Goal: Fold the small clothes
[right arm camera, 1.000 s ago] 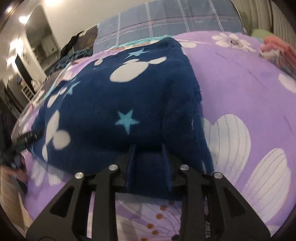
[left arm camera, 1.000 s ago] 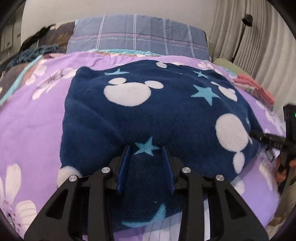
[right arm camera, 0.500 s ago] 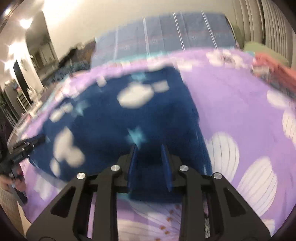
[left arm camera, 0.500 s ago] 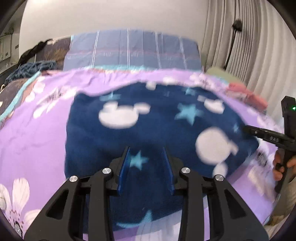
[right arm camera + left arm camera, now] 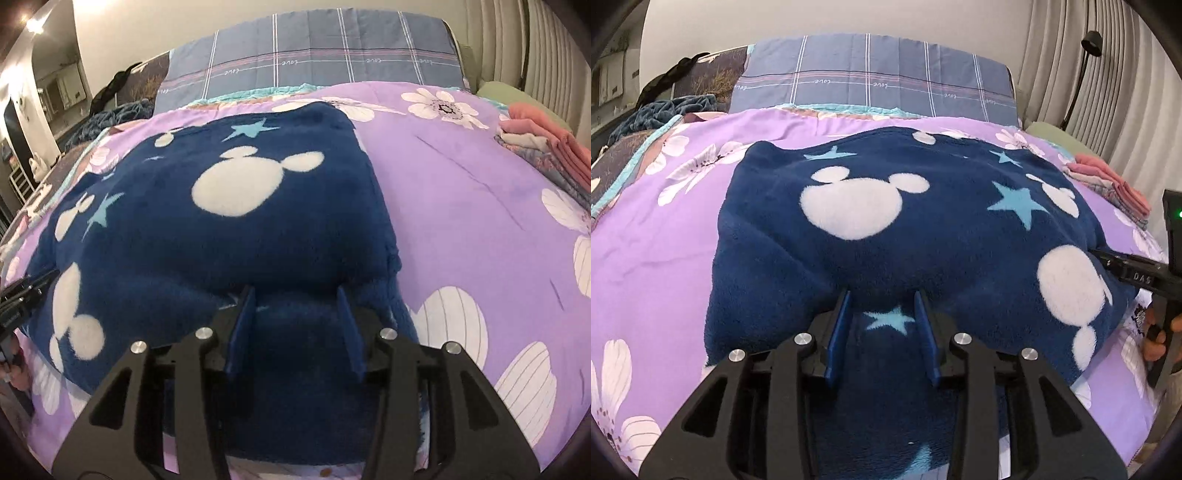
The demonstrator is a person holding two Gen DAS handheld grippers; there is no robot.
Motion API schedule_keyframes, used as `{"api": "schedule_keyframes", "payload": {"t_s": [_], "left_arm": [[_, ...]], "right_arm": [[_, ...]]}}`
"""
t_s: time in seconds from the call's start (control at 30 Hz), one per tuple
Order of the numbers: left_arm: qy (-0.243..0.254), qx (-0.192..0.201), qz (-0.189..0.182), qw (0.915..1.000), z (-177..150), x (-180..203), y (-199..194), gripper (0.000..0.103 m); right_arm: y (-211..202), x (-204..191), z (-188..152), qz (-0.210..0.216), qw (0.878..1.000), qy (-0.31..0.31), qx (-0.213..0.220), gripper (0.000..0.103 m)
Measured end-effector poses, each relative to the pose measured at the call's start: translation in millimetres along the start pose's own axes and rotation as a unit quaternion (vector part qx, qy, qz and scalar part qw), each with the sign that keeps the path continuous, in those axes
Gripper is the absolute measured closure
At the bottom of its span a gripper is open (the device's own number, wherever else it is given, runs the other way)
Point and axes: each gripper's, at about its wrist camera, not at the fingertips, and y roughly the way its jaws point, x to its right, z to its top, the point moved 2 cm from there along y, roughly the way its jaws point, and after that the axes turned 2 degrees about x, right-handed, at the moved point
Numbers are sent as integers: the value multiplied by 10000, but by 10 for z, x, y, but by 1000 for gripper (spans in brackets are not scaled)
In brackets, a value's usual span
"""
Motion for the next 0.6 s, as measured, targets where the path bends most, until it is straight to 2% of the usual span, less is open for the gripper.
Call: {"api": "schedule_keyframes", "payload": {"t_s": [0.13,0.17,0.23,0.3,0.33,0.4,0.43,0.47,0.5,0.53,0.57,0.6], "left_arm": [[-28,76,-166,9998,51,-63,-85,67],[-28,227,-272,9994,126,-72,-175,67],[25,578,-262,9980,284,-87,-320,67],[1,726,-231,9971,415,-121,-359,67],[-58,751,-176,9970,486,-164,-329,67],[-180,551,-52,9983,513,-246,-180,67],[-276,311,52,9991,478,-313,-45,67],[-360,-121,250,9990,373,-404,180,66],[-347,-105,195,9992,248,-446,296,66],[-305,58,97,9995,208,-428,254,66],[-274,58,108,9995,215,-403,212,66],[-176,48,200,9996,219,-364,183,66]], "right_arm": [[-88,-19,76,-46,9998,120,-182,59],[-160,-11,151,-55,9997,163,-166,59],[-309,-93,301,10,9999,68,88,59],[-443,-253,487,32,9988,-211,446,58],[-464,-336,586,58,9976,-331,604,57],[-398,-393,686,-106,9965,-438,706,57],[-305,-368,721,-210,9966,-462,646,57],[-106,-267,725,-316,9980,-385,393,57],[85,-161,677,-441,9987,-251,61,56],[289,-30,599,-406,9988,-66,-275,56],[428,111,513,-82,9992,113,-368,56],[412,147,498,30,9995,114,-304,56]]}}
